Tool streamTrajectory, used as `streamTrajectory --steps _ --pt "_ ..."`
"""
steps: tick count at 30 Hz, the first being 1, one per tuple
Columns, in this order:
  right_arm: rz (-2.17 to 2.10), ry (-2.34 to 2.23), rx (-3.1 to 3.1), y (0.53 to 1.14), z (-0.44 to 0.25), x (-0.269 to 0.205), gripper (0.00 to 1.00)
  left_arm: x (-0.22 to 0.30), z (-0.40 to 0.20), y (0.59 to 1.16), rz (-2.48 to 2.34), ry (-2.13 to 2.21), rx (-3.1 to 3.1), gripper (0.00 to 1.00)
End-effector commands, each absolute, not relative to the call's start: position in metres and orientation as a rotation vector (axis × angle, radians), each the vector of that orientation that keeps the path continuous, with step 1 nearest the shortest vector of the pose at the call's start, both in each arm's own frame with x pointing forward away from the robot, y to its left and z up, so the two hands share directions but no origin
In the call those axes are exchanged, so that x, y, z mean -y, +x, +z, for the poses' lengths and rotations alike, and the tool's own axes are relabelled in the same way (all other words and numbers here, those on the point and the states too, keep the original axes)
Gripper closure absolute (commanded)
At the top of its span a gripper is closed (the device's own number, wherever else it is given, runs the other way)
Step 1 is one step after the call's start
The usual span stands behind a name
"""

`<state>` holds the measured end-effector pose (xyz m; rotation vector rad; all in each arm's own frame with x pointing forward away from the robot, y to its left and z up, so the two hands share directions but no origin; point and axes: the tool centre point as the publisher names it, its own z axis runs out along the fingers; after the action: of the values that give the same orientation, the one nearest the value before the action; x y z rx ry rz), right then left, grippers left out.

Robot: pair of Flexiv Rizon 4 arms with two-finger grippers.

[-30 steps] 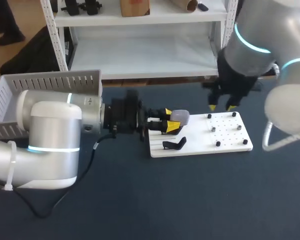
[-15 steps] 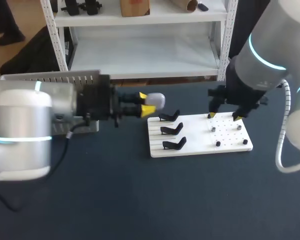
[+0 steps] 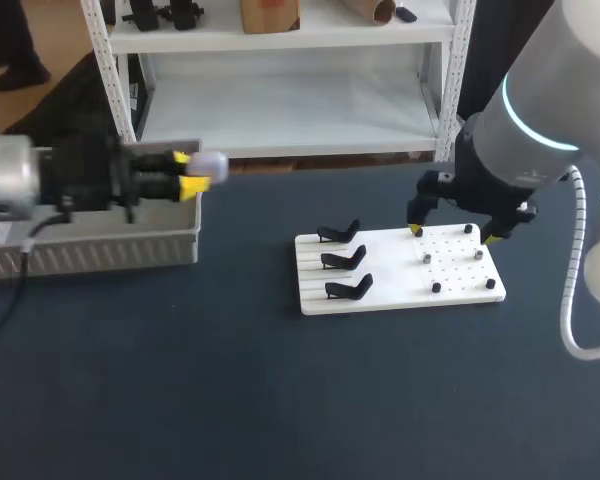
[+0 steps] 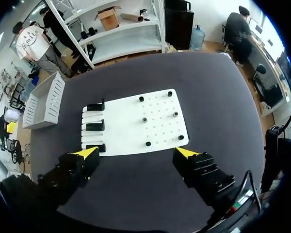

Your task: Pick up each earbud case from the left stands, insert the matching earbuds, close the lid, and place the case in the box.

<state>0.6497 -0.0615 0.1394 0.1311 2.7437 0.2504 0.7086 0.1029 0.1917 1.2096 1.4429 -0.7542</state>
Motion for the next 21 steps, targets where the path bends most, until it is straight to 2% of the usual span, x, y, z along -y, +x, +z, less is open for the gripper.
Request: streamTrajectory --steps 1,9,21 --pt "0.250 0.136 -2.722 0.647 0.138 0.063 0.00 -0.163 0.194 0.714 -0.764 1.200 -1.448 1.00" --pt "0.250 0.136 -2.722 0.647 0.138 0.063 0.00 -0.214 0.154 0.763 -0.795 1.149 -1.562 1.00" --pt "0.250 0.136 -2.722 0.647 0.138 0.063 0.00 -0.246 0.113 0.816 -0.719 1.160 -1.888 1.00"
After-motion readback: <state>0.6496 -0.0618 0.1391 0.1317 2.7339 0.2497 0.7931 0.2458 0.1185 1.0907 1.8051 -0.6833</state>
